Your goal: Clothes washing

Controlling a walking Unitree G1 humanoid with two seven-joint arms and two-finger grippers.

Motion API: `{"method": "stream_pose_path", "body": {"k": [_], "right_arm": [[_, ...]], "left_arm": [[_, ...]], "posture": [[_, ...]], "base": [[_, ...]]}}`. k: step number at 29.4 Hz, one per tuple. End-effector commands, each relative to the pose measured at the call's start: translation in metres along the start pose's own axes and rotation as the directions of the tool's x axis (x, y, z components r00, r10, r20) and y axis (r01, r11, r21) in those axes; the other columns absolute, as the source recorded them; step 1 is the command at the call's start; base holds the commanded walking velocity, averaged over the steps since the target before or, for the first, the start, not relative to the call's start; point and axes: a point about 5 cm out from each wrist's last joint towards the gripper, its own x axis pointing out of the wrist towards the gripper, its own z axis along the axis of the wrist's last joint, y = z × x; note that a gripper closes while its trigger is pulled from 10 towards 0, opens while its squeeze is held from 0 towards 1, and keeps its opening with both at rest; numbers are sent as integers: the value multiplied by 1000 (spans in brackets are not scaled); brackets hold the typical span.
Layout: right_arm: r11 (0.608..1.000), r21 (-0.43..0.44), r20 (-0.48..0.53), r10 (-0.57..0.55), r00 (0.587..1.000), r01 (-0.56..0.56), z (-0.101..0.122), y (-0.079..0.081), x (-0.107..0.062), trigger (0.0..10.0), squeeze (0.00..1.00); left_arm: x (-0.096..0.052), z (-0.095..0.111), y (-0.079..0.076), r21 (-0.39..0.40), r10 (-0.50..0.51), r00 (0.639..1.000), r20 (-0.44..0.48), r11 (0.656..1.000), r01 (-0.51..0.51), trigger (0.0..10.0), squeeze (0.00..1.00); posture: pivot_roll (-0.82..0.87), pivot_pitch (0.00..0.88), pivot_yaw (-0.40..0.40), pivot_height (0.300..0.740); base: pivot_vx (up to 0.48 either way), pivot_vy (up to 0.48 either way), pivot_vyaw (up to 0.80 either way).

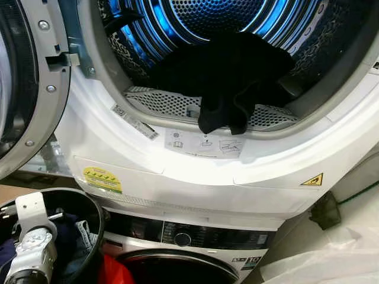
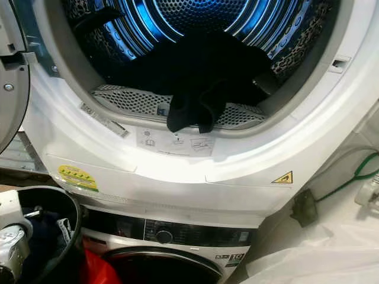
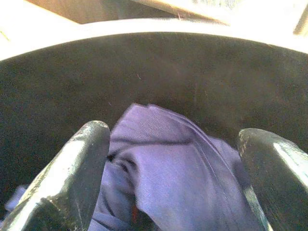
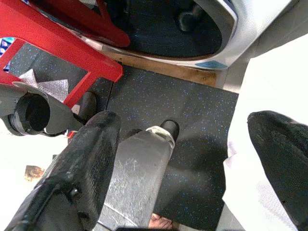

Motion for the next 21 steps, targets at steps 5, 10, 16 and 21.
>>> {"method": "stream_pose_path", "body": {"k": [5, 10, 16, 21], "right_arm": [[1000, -10, -10, 2, 1000, -2, -9, -5, -5, 10000, 0], [1000, -29, -23, 1, 1000, -1, -15, -15, -13, 10000, 0], [999, -47, -35, -2, 999, 1, -20, -21, -19, 10000, 0], [996, -89, -28, 21, 999, -23, -23, -24, -24, 10000, 0]], "left_arm": [[2, -7, 4, -51, 12, 998, -57, 999, -14, 10000, 1000], [4, -8, 9, -69, 65, 995, -76, 995, -71, 10000, 1000], [3, -16, 22, -37, 145, 982, -117, 988, -150, 10000, 0], [4, -14, 29, -65, 167, 978, -122, 982, -176, 10000, 0]], "posture": [[-5, 0, -132, 740], [-17, 0, -160, 740], [-54, 0, -179, 740], [-103, 21, -213, 740]], "base": [[0, 0, 0], [0, 0, 0], [0, 0, 0], [0, 0, 0]]}}
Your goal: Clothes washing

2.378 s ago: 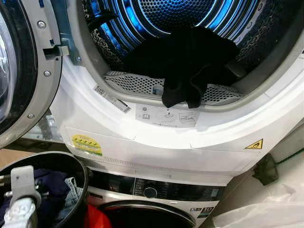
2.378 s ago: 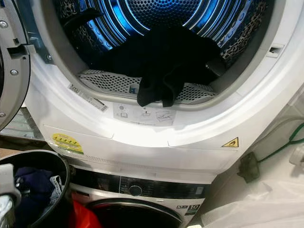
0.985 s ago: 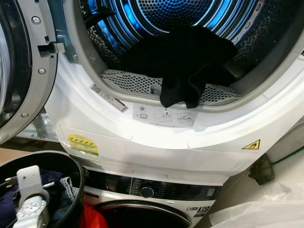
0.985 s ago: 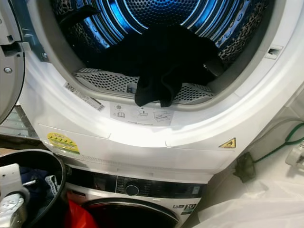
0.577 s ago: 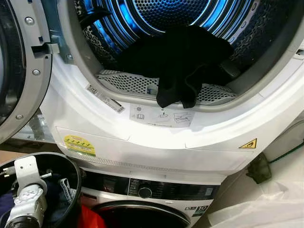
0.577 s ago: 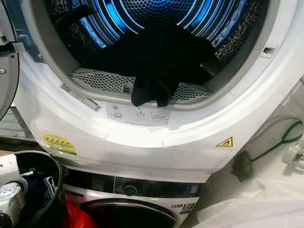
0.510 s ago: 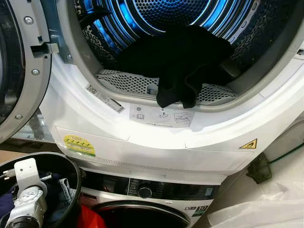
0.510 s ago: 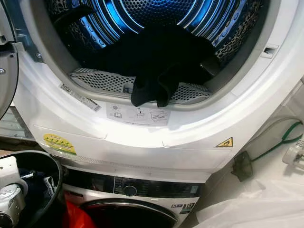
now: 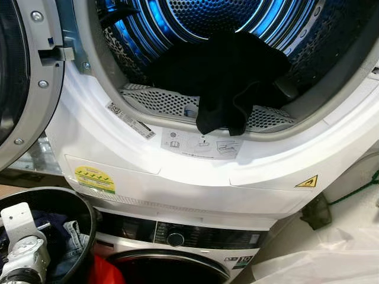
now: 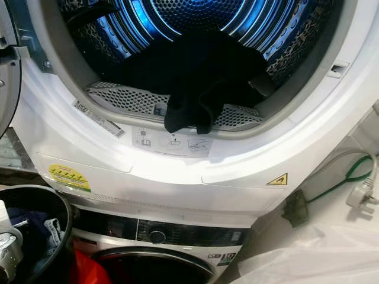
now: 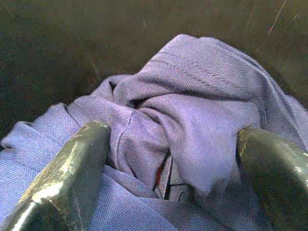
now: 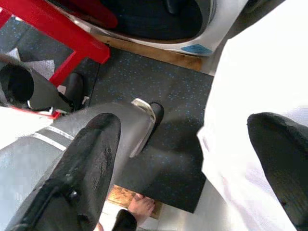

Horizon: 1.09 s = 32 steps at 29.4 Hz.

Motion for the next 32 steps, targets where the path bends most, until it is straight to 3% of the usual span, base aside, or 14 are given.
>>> {"method": "stream_pose_path", "body": {"k": [1, 17, 30, 31, 32], "right_arm": [[999, -49, -4, 1, 1000, -1, -1, -7, -6, 10000, 0], [994, -109, 7, 31, 999, -30, -2, -22, -29, 10000, 0], [991, -128, 1, 50, 999, -49, 2, -17, -30, 10000, 0], [990, -129, -1, 51, 999, -50, 2, -17, -30, 10000, 0], [990, -130, -2, 50, 999, -50, 2, -17, -30, 10000, 0]], "left_arm": [[0, -3, 0, -17, 16, 1000, -23, 1000, -17, 10000, 0], [-4, -15, -9, -79, 54, 996, -64, 995, -59, 10000, 0], [-6, -23, -8, -140, 67, 994, -83, 987, -78, 10000, 0], [-6, -23, -8, -146, 67, 994, -82, 986, -79, 1765, 0], [-6, -23, -8, -147, 68, 994, -82, 986, -79, 1765, 0]], "posture": [[-112, 31, -224, 740], [-164, 92, -323, 740], [-160, 109, -337, 740], [-161, 110, -338, 740], [-161, 110, -339, 740]], "base": [[0, 0, 0], [0, 0, 0], [0, 0, 0], [0, 0, 0], [0, 0, 0]]}}
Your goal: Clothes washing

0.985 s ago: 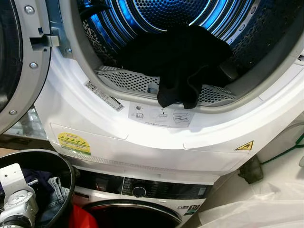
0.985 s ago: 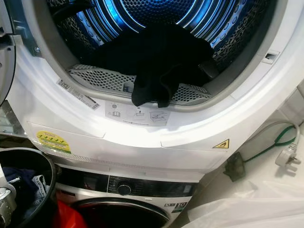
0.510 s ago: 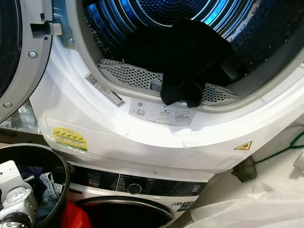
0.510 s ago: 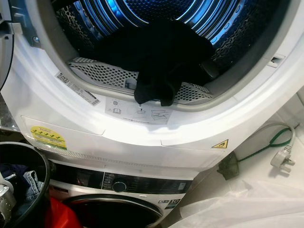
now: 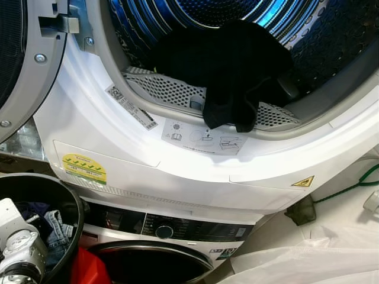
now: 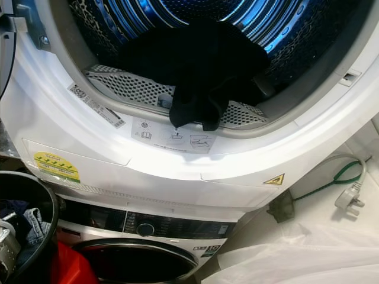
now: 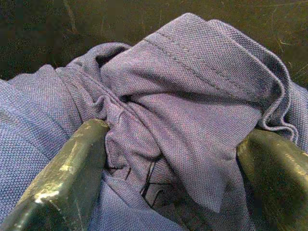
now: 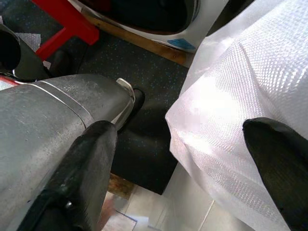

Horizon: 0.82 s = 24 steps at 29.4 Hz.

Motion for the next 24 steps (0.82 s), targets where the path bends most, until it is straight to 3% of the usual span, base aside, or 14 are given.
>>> {"method": "stream_pose_path", "body": {"k": [1, 12, 24], "right_arm": [[1000, 8, -22, -22, 1000, 22, -6, -6, -7, 10000, 0], [999, 19, -25, -26, 999, 27, -3, -5, -6, 10000, 0], [999, 28, -45, -26, 999, 28, -12, -2, -7, 10000, 0]], "left_arm": [[-8, -34, -1, -1, -3, 991, -136, 1000, 2, 0, 0], [-8, -33, -4, -9, -18, 990, -137, 1000, 17, 0, 0], [-10, -37, -5, -8, -28, 990, -135, 1000, 27, 0, 0]], "posture": [[-163, 110, -340, 740], [-178, 123, -332, 740], [-156, 79, -313, 740]], "base": [[0, 0, 0], [0, 0, 0], [0, 0, 0]]}}
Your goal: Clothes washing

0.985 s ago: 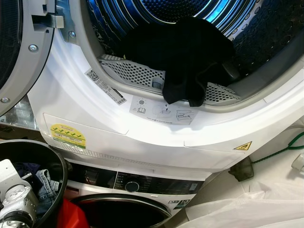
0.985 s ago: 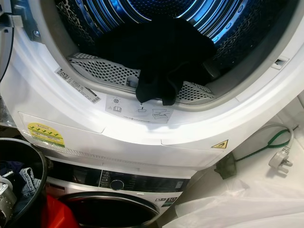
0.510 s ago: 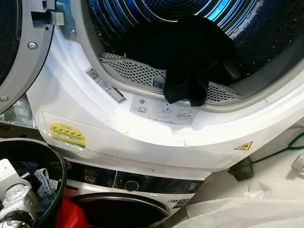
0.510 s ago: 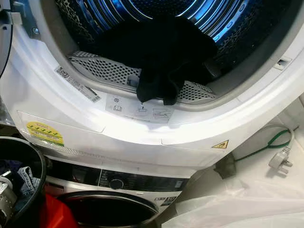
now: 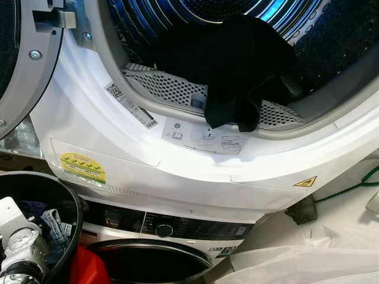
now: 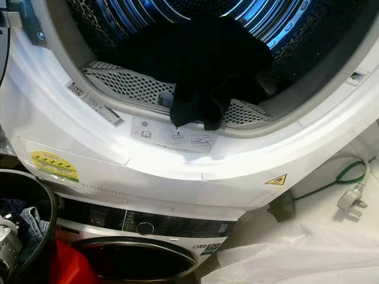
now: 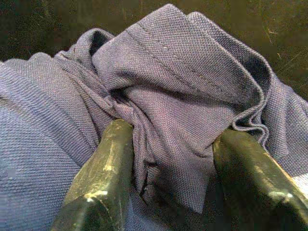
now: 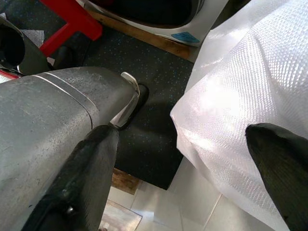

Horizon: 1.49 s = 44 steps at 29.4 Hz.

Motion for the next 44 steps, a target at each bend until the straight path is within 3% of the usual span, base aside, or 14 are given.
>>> {"method": "stream_pose_path", "body": {"k": [1, 8, 44], "right_arm": [[1000, 11, -21, -22, 1000, 22, -7, -5, -6, 10000, 0], [1000, 7, -27, -13, 1000, 13, -9, -4, -5, 10000, 0], [1000, -2, -28, -1, 1000, 1, -3, 2, 4, 10000, 0]], "left_arm": [[-9, -38, 0, 11, -4, 990, -141, 1000, 5, 0, 0], [-11, -39, -7, 11, -30, 990, -140, 999, 32, 0, 0], [-13, -43, -4, 1, -5, 994, -112, 1000, 5, 0, 0]], "posture": [[-153, 75, -314, 740], [-135, 58, -314, 740], [-109, 58, -300, 740]], "base": [[0, 0, 0], [0, 0, 0], [0, 0, 0]]}}
